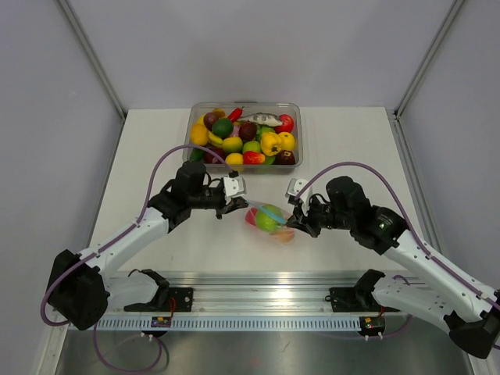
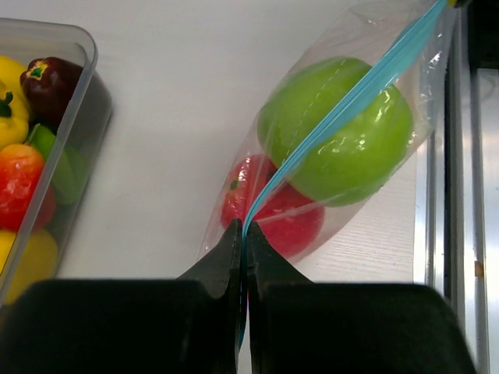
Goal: Place the food in the zip-top bag and seal the zipper
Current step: Zip the zipper food storage bag at the center of the board.
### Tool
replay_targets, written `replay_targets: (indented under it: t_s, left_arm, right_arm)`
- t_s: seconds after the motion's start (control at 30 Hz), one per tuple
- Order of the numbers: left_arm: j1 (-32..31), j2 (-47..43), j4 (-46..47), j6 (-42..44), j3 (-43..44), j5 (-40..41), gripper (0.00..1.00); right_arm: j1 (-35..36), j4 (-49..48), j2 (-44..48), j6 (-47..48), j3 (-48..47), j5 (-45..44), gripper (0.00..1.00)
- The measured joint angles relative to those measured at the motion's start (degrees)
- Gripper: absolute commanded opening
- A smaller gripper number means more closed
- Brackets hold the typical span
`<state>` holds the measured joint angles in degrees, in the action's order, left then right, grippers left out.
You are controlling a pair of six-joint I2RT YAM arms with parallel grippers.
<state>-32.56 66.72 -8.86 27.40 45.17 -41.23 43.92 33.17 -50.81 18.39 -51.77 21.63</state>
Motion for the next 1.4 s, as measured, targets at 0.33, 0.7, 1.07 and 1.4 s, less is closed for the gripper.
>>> replay_targets:
  t_s: [0.33,0.7,1.07,1.4]
  left_arm:
    - [1.53,-1.14,0.02,-0.31,-1.20,0.72,0.00]
    - [3.82,-2.29,2.34,-2.25,-2.69,1.53,0.00]
    - [2.38,-2.62,4.33,-3.93,-3.32,1.53,0.00]
    - [2.12,-2.62,4.48,-3.93,-3.32,1.51,0.00]
  right_arm:
    - [-0.02,1.07,2.34,-0.22,0.37,-1.60,0.01]
    - [-0.04,2.01,3.43,-3.54,0.94,-1.79,0.50]
    - [1.81,-6.01,-9.03,-10.27,0.52,-0.33,0.48]
    - [3.34,-10.91,-15.19,-10.88,-1.11,-2.75,0.29]
